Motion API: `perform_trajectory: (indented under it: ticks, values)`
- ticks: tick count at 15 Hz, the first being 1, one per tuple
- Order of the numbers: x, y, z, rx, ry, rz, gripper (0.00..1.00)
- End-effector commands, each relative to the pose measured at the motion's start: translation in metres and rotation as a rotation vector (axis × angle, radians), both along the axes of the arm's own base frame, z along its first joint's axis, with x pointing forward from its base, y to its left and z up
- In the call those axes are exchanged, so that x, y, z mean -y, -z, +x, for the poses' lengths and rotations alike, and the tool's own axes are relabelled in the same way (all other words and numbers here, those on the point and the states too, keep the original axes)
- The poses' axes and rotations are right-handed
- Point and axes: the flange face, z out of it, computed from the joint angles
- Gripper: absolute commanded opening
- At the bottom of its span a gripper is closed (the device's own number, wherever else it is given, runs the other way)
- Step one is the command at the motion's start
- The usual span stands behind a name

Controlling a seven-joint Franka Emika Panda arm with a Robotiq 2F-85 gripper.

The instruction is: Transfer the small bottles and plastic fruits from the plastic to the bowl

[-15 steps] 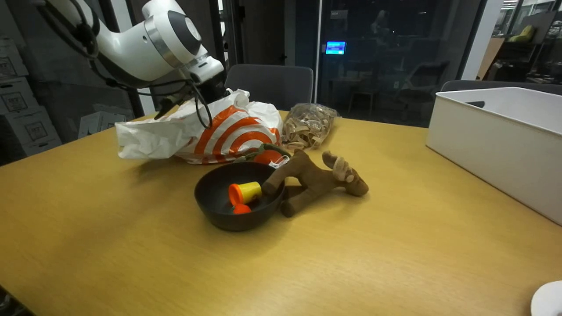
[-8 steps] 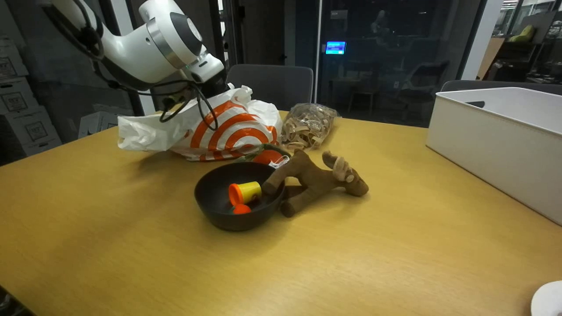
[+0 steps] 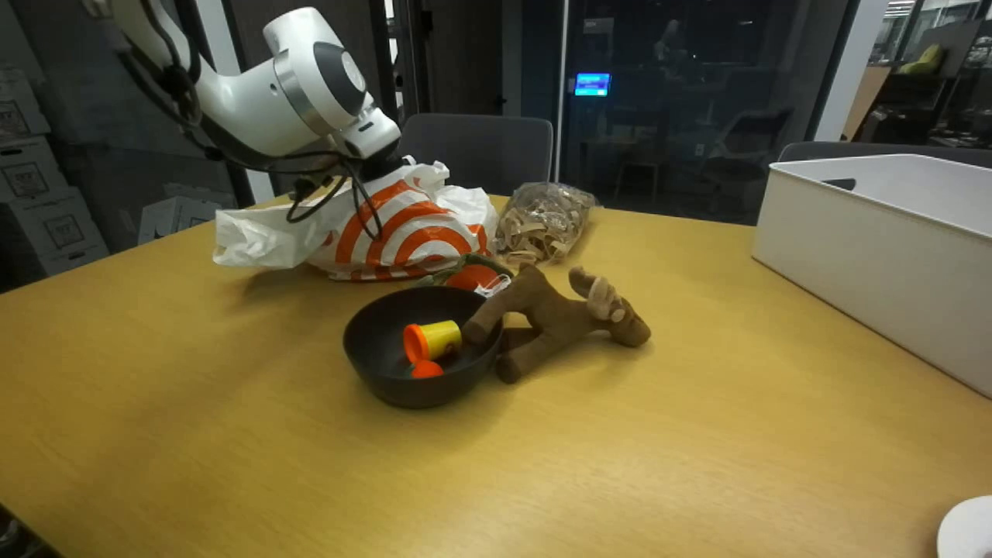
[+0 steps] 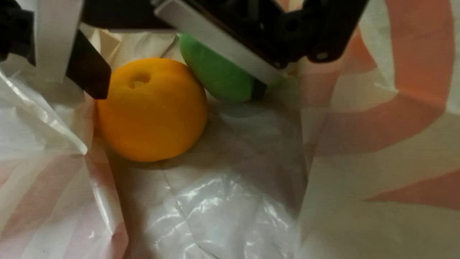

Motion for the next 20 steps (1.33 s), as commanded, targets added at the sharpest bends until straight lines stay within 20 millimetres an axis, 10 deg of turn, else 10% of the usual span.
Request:
perform_trajectory:
  ticks: [1,8,9,15,20]
  values:
    - [-0.002,0.000,0.030,-0.010,0.046,0.016,1.00]
    - [-0.005,0.012,0.050,-0.041,0.128,0.046,0.99]
    - [-0.004,0.014,0.052,-0.048,0.129,0.047,0.74]
    - [0.006,0.024,0.049,-0.104,0.156,0.097,0.38]
    - [0.018,-0.015,0.034,-0.107,0.055,0.188,0.37]
